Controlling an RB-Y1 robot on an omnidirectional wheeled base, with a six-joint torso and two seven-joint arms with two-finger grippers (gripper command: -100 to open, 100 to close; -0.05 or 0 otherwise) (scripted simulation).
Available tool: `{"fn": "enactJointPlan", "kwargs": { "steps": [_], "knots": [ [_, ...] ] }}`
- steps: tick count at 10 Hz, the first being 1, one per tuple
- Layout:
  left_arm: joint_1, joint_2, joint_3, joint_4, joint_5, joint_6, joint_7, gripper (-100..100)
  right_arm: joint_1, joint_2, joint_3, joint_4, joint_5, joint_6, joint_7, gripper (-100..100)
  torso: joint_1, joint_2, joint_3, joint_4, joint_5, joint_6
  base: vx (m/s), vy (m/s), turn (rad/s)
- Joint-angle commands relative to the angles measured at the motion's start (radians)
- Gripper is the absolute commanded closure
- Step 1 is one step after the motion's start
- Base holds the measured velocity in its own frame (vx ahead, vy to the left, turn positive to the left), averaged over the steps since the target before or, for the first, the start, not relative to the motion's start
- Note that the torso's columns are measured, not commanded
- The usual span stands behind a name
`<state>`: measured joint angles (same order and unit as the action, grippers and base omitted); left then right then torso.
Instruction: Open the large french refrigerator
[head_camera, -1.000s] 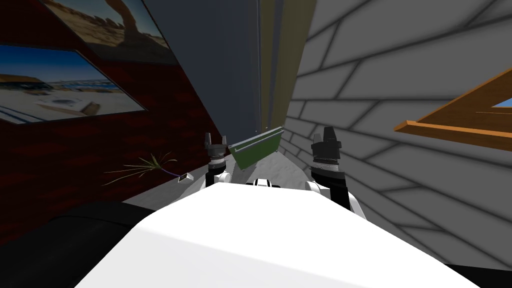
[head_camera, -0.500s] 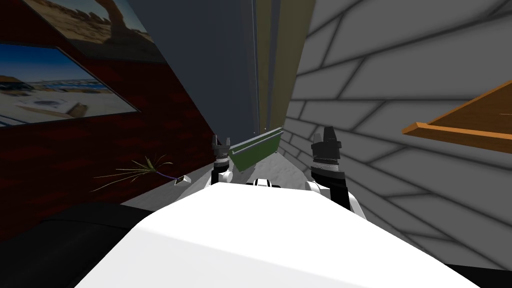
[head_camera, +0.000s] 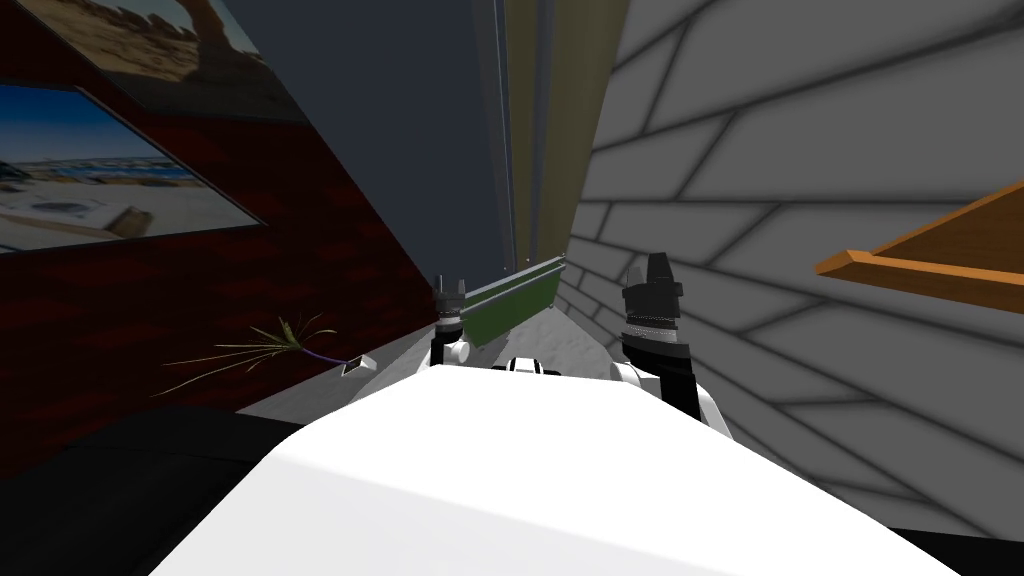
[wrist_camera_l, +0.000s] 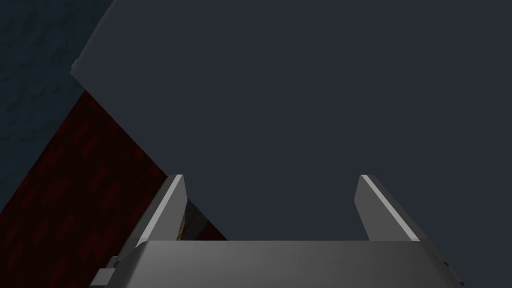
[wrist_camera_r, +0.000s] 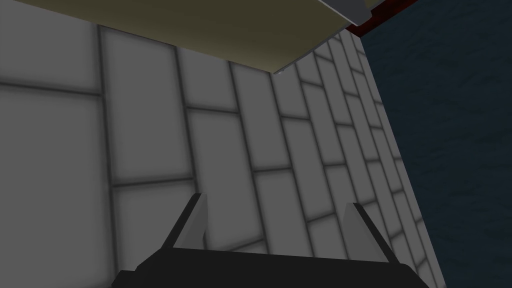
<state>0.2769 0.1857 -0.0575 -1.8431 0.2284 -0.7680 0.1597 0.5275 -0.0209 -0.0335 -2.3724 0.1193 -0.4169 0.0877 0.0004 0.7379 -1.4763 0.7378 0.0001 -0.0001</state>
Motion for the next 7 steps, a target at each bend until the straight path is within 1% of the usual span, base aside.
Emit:
{"fn": "enactJointPlan", "kwargs": {
  "steps": [1, 2, 3, 4, 5, 6, 7],
  "knots": [
    [-0.025, 0.003, -0.002, 0.059, 0.013, -0.011, 0.006, -100, 0.000, 0.000, 0.000, 0.000, 0.000, 0.000, 0.000, 0, 0.000, 0.001, 0.001, 0.000, 0.000, 0.000, 0.054, -0.024, -0.002],
    [-0.046, 0.002, -0.006, 0.096, 0.024, -0.024, 0.010, -100, 0.000, 0.000, 0.000, 0.000, 0.000, 0.000, 0.000, 0, 0.000, 0.002, 0.001, 0.001, 0.000, 0.000, 0.058, -0.044, -0.005],
    [-0.046, 0.002, -0.006, 0.107, 0.024, -0.024, 0.010, -100, 0.000, 0.000, 0.000, 0.000, 0.000, 0.000, 0.000, 0, -0.001, 0.001, 0.001, 0.000, 0.000, 0.000, 0.050, -0.040, -0.003],
    [-0.067, 0.001, -0.010, 0.153, 0.034, -0.037, 0.014, -100, 0.000, 0.000, 0.000, 0.000, 0.000, 0.000, 0.000, 0, -0.001, 0.001, 0.001, 0.000, 0.000, 0.000, 0.065, -0.028, -0.003],
    [-0.089, -0.001, -0.015, 0.185, 0.044, -0.050, 0.018, -100, 0.000, 0.000, 0.000, 0.000, 0.000, 0.000, 0.000, 0, 0.000, -0.001, 0.000, 0.000, 0.000, 0.000, 0.080, -0.037, -0.010],
    [-0.089, -0.001, -0.015, 0.204, 0.044, -0.050, 0.018, -100, 0.000, 0.000, 0.000, 0.000, 0.000, 0.000, 0.000, 0, 0.000, -0.001, -0.001, 0.000, 0.000, 0.000, 0.079, -0.034, -0.004],
    [-0.111, -0.003, -0.019, 0.244, 0.054, -0.063, 0.022, -100, 0.000, 0.000, 0.000, 0.000, 0.000, 0.000, 0.000, 0, 0.000, -0.001, 0.000, 0.000, 0.000, 0.000, 0.103, -0.033, -0.001]
  ]
}}
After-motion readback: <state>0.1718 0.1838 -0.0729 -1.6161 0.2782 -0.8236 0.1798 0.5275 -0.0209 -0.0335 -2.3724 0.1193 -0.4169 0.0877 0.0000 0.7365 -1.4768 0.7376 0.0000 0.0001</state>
